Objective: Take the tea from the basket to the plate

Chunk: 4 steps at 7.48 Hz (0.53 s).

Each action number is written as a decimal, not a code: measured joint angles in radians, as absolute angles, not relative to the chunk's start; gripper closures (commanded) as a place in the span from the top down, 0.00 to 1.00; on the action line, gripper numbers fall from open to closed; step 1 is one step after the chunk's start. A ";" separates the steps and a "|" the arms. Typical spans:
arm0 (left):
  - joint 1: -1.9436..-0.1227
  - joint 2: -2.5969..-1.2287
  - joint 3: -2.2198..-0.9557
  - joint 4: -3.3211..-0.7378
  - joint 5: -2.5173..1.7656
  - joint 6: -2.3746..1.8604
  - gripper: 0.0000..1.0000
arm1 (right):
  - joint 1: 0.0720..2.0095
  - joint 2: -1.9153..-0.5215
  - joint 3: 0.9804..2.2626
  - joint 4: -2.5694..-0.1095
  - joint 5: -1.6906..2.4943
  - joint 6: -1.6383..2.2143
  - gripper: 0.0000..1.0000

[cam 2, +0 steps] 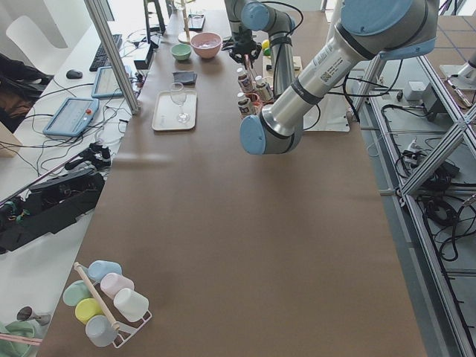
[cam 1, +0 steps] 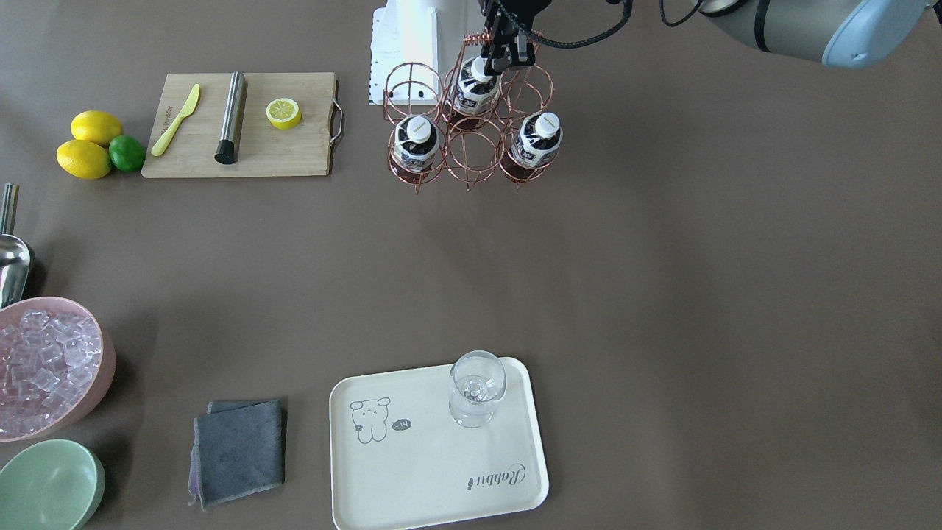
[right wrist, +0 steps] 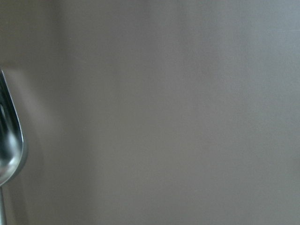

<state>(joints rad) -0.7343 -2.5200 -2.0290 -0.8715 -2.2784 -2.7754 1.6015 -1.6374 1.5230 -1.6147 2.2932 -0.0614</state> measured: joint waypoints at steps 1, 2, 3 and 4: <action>-0.731 -2.537 -2.034 -0.868 -2.275 -2.797 0.00 | 1.601 -1.638 1.522 -1.615 2.293 -0.061 1.00; -0.733 -2.549 -2.033 -0.866 -2.276 -2.807 0.00 | 1.601 -1.638 1.522 -1.615 2.293 -0.061 1.00; -0.757 -2.561 -2.034 -0.857 -2.281 -2.810 0.00 | 1.601 -1.638 1.521 -1.615 2.293 -0.061 1.00; -0.782 -2.565 -2.030 -0.834 -2.301 -2.809 0.00 | 1.601 -1.638 1.519 -1.615 2.292 -0.061 1.00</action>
